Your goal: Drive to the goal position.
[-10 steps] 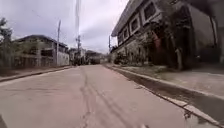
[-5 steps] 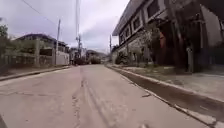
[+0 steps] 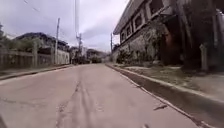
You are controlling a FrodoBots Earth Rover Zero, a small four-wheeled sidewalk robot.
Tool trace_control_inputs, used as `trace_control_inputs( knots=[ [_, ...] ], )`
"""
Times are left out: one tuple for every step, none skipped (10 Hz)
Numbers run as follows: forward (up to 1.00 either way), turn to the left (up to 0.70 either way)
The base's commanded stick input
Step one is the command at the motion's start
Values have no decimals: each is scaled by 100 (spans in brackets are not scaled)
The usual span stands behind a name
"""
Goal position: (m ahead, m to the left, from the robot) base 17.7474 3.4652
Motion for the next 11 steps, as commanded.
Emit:
trace_control_inputs(
  knots=[
    [100, 0],
    [100, 1],
    [100, 4],
    [100, 35],
    [100, 40],
    [100, 31],
    [100, 11],
    [100, 0],
    [100, 0],
    [100, 0],
    [100, 0]
  ],
)
